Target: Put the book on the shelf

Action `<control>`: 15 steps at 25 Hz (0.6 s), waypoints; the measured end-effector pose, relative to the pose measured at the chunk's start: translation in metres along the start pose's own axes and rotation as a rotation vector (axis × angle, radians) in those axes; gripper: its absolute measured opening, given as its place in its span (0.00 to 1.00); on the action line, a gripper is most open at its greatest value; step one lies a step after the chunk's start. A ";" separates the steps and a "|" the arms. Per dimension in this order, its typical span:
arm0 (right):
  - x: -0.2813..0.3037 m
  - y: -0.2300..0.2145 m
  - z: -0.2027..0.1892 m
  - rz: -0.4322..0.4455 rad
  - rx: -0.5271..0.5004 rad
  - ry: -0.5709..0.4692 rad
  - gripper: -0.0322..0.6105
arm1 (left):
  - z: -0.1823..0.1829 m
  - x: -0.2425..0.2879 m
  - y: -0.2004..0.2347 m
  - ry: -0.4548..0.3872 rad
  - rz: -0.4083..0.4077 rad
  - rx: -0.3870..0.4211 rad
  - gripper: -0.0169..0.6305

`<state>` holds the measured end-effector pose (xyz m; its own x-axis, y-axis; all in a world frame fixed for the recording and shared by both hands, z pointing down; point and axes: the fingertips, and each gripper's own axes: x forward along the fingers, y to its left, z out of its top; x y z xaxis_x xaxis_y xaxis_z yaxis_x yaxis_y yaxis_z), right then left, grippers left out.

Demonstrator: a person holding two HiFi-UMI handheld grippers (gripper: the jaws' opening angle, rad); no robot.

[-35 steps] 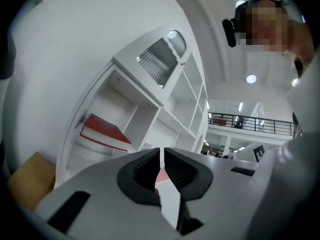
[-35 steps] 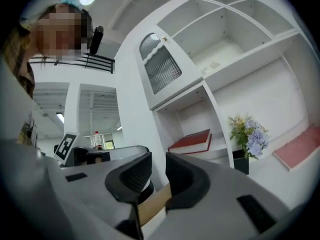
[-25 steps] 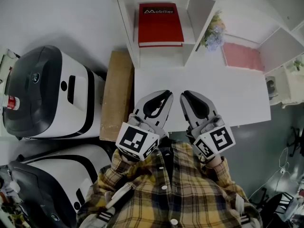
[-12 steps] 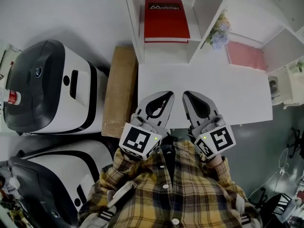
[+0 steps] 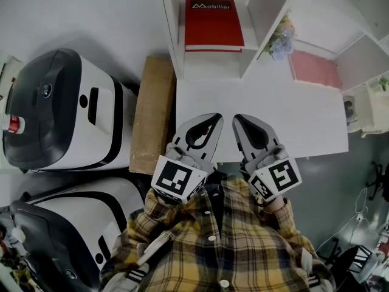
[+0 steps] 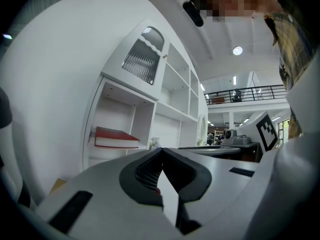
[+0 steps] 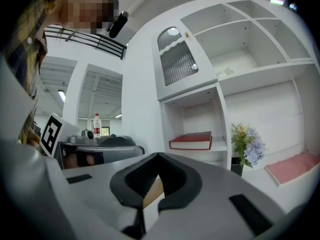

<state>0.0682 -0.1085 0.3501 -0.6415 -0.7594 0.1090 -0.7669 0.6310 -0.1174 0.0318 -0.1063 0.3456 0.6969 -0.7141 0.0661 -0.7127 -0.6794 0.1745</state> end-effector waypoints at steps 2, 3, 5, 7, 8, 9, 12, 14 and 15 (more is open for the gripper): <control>0.001 0.001 0.000 0.002 0.000 0.001 0.08 | 0.000 0.000 0.001 -0.003 0.000 0.000 0.05; 0.002 0.001 0.000 0.004 -0.002 0.001 0.08 | 0.000 0.000 0.002 -0.004 0.002 -0.001 0.05; 0.003 0.003 0.001 0.010 -0.006 0.003 0.08 | 0.001 0.000 0.002 -0.004 0.003 -0.001 0.05; 0.003 0.003 0.001 0.014 -0.007 0.003 0.08 | 0.001 0.001 0.002 -0.004 0.003 0.002 0.05; 0.004 0.003 0.001 0.016 -0.006 0.003 0.08 | 0.001 0.001 0.002 -0.004 0.003 0.002 0.05; 0.004 0.002 0.001 0.017 -0.006 0.004 0.08 | 0.001 0.002 0.003 -0.006 0.004 0.003 0.05; 0.006 0.002 0.000 0.019 -0.004 0.006 0.08 | 0.002 0.003 0.004 -0.008 0.003 0.004 0.06; 0.007 0.002 0.000 0.024 -0.004 0.008 0.08 | 0.003 0.004 0.005 -0.007 0.002 0.007 0.05; 0.007 0.002 0.000 0.027 -0.003 0.009 0.08 | 0.003 0.004 0.005 -0.008 0.003 0.007 0.05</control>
<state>0.0626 -0.1129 0.3506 -0.6623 -0.7403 0.1149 -0.7491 0.6520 -0.1174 0.0307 -0.1137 0.3438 0.6941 -0.7175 0.0587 -0.7154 -0.6785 0.1669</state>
